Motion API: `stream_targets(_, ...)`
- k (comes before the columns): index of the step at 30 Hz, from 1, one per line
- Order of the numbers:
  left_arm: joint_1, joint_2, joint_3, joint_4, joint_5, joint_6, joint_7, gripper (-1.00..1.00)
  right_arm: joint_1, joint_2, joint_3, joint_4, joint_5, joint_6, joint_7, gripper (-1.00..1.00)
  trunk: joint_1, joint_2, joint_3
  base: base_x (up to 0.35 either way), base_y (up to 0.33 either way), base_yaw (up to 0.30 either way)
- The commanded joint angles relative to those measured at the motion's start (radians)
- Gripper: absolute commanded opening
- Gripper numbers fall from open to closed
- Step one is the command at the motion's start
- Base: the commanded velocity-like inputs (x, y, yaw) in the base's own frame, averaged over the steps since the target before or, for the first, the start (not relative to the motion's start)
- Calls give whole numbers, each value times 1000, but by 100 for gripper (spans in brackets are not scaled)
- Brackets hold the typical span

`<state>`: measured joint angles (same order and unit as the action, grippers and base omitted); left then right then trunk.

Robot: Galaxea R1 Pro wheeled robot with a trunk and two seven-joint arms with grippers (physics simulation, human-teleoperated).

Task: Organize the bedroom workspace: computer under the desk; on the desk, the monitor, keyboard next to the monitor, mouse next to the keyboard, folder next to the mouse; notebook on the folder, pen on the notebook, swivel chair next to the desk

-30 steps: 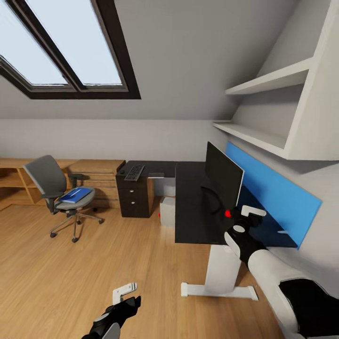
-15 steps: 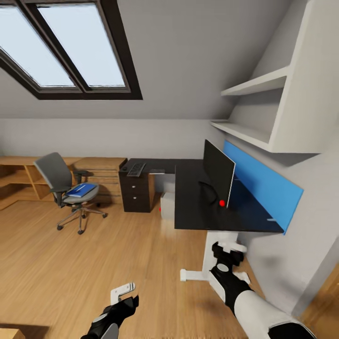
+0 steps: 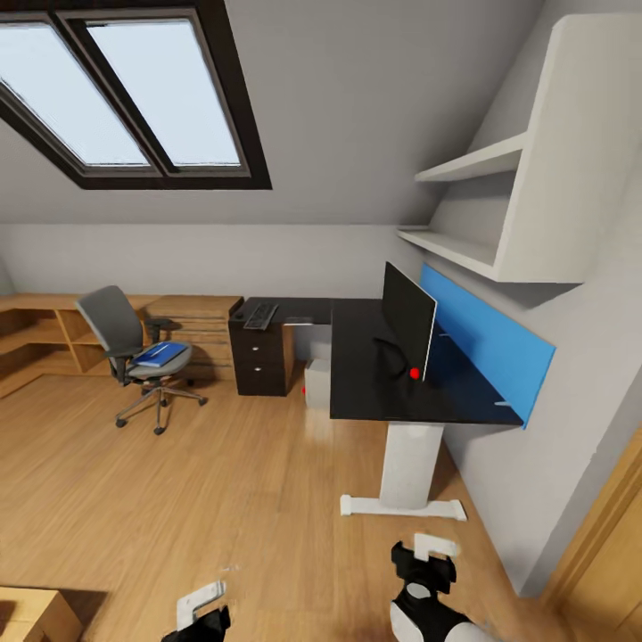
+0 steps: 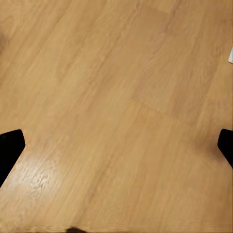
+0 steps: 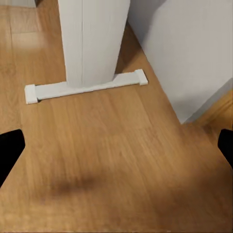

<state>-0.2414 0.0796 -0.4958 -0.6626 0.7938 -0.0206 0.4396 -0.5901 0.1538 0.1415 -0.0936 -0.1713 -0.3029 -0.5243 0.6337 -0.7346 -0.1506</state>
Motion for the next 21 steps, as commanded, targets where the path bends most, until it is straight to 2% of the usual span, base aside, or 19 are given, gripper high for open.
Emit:
stream_targets(1,-2,2,-9,23,7,-17,8,100,1,2,12,15,-9,-8,8,100,0,-1,-1,-6,0,6)
stream_targets(3,-1,1,-11,73,7,-54,6,100,8,8,11,48,-10,-26,38,100,0,-1,-1,-3,0,52)
stream_targets(7,-1,-1,-43,148,3,-127,-12,100,20,15,11,91,-12,-67,87,100,0,-1,-3,1,9,145)
stream_targets(8,-1,-1,-67,169,1,-153,-22,100,30,16,11,100,-13,-80,106,100,0,-1,-3,41,119,189)
stream_targets(10,-1,-3,-90,183,1,-171,-31,100,45,16,10,106,-14,-91,126,100,0,-1,-5,62,173,187)
stream_targets(11,-2,-7,-136,204,1,-190,-41,100,74,16,9,112,-14,-107,169,100,0,-1,-6,102,273,72)
stream_targets(14,-2,-22,-189,231,0,-201,-46,100,95,16,9,115,-14,-129,228,100,0,-1,-7,112,288,44)
stream_targets(18,-2,-40,-234,256,-1,-206,-48,100,121,17,9,117,-14,-154,282,100,0,-1,-7,152,294,14)
stream_targets(21,-2,-42,-237,258,-1,-205,-48,100,123,17,9,117,-14,-156,286,100,0,-1,-7,245,248,1)
